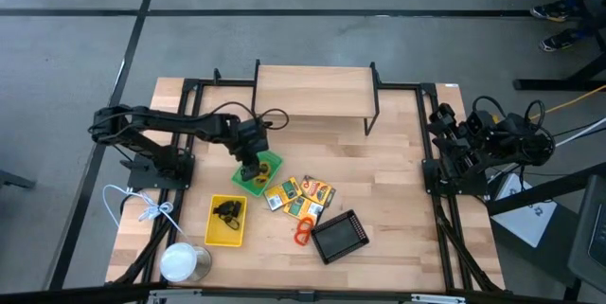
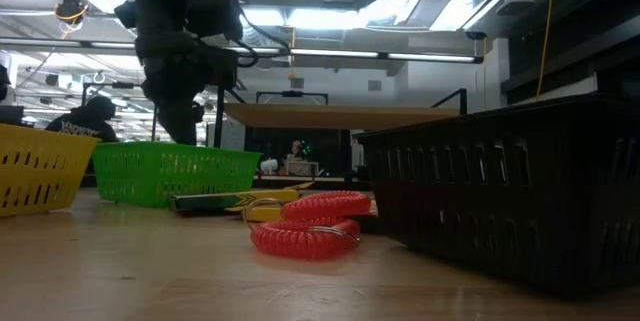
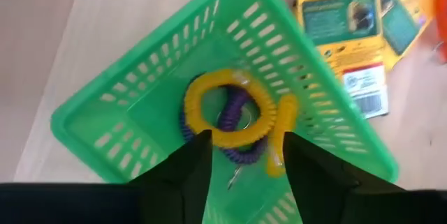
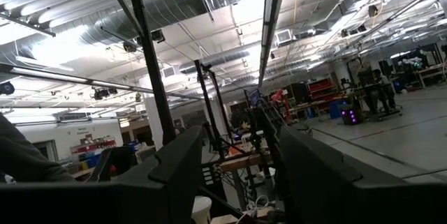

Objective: Pick & Place Office Desk Supplies
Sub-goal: Put the orange spring keychain into the green basket

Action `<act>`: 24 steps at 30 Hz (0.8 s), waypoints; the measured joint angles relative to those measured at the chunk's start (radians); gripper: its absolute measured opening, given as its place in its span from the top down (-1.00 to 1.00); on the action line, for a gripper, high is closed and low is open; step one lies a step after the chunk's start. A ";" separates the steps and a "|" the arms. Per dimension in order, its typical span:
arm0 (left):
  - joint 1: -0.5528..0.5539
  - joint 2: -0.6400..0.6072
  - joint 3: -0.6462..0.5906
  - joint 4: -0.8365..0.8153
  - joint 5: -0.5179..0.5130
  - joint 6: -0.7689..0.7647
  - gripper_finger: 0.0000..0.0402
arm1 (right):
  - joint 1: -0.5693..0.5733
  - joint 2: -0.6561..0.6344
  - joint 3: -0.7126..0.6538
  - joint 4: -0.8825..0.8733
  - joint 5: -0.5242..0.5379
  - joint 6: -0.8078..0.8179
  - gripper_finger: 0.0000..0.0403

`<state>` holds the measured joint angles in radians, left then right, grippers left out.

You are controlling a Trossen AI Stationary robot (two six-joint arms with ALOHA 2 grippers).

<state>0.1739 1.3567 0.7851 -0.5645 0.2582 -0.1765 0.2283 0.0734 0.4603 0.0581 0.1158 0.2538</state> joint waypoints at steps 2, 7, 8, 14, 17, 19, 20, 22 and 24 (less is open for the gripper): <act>-0.011 -0.001 0.014 0.012 0.014 -0.017 0.13 | 0.000 0.000 0.000 0.000 0.000 0.000 0.02; -0.068 -0.003 0.078 0.080 0.019 -0.057 0.15 | 0.000 0.000 0.000 0.000 0.000 0.000 0.02; -0.081 -0.003 0.088 0.113 0.023 -0.077 0.16 | 0.000 0.000 0.000 0.000 0.000 0.000 0.02; -0.169 0.026 0.139 0.294 -0.024 -0.176 0.17 | 0.000 0.000 0.000 0.000 0.000 0.000 0.02; -0.215 0.071 0.177 0.289 -0.059 -0.168 0.17 | 0.000 0.000 0.000 -0.001 0.000 0.000 0.02; -0.245 0.112 0.214 0.303 -0.063 -0.140 0.17 | 0.000 0.000 0.000 -0.001 0.000 0.000 0.02; -0.263 0.134 0.236 0.310 -0.065 -0.115 0.17 | 0.000 0.000 0.000 -0.001 0.000 0.000 0.02; -0.307 0.183 0.288 0.306 -0.086 -0.035 0.17 | 0.000 0.000 0.000 -0.003 0.000 0.002 0.02; -0.351 0.235 0.348 0.301 -0.131 0.051 0.17 | 0.000 0.000 0.000 -0.013 -0.002 0.015 0.02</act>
<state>-0.1771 1.5914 1.1327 -0.2633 0.1276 -0.1256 0.2283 0.0734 0.4599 0.0448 0.1136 0.2689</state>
